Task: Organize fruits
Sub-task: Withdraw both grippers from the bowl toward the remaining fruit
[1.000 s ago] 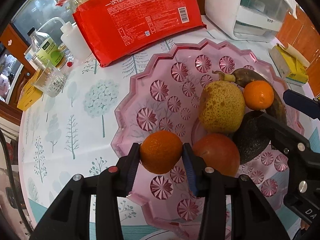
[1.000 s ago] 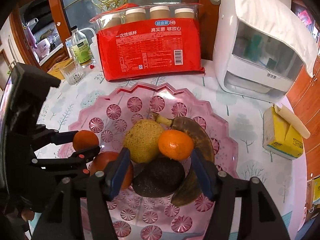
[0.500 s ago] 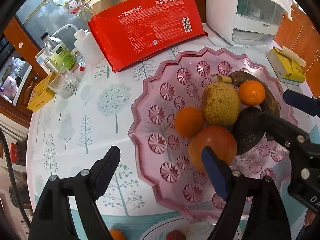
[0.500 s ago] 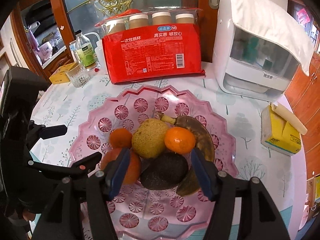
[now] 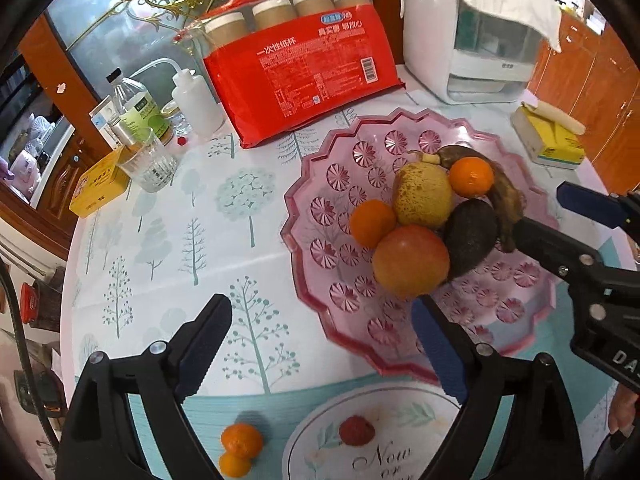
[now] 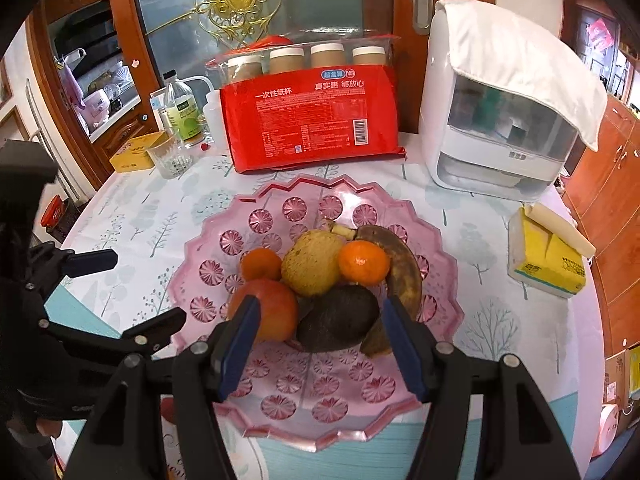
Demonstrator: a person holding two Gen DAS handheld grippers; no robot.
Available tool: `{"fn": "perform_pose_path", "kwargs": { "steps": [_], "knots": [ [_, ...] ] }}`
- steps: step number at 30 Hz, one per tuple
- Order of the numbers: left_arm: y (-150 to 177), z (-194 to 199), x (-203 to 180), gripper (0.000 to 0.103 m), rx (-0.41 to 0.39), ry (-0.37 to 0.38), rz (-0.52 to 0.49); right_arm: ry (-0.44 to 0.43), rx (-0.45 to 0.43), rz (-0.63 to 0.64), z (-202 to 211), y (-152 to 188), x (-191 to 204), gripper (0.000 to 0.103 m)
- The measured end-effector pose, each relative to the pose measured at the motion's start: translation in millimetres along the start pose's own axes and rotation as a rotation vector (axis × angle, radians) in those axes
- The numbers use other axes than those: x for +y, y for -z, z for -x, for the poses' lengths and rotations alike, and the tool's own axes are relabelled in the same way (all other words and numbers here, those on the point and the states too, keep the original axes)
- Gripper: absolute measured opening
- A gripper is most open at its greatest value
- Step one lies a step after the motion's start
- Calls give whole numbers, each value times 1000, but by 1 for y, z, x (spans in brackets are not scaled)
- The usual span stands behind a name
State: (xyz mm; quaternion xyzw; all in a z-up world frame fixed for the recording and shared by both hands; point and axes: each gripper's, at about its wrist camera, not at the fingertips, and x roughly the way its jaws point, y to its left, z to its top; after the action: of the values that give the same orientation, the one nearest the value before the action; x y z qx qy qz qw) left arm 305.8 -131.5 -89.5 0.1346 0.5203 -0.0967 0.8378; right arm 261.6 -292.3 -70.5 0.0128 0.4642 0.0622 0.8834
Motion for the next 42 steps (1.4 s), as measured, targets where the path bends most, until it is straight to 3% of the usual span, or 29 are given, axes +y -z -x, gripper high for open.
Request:
{"fn": "perform_pose_path", "kwargs": {
  "steps": [13, 26, 36, 42],
  "knots": [
    [31, 52, 21, 91, -43, 11, 26, -11, -30, -20, 41, 15, 18, 64],
    [63, 113, 80, 91, -125, -19, 99, -44, -80, -26, 91, 30, 53, 64],
    [99, 128, 122, 91, -131, -58, 111, -66, -85, -23, 105, 39, 91, 64],
    [122, 122, 140, 91, -112, -43, 117, -70, -72, -10, 100, 51, 118, 64]
  ]
}}
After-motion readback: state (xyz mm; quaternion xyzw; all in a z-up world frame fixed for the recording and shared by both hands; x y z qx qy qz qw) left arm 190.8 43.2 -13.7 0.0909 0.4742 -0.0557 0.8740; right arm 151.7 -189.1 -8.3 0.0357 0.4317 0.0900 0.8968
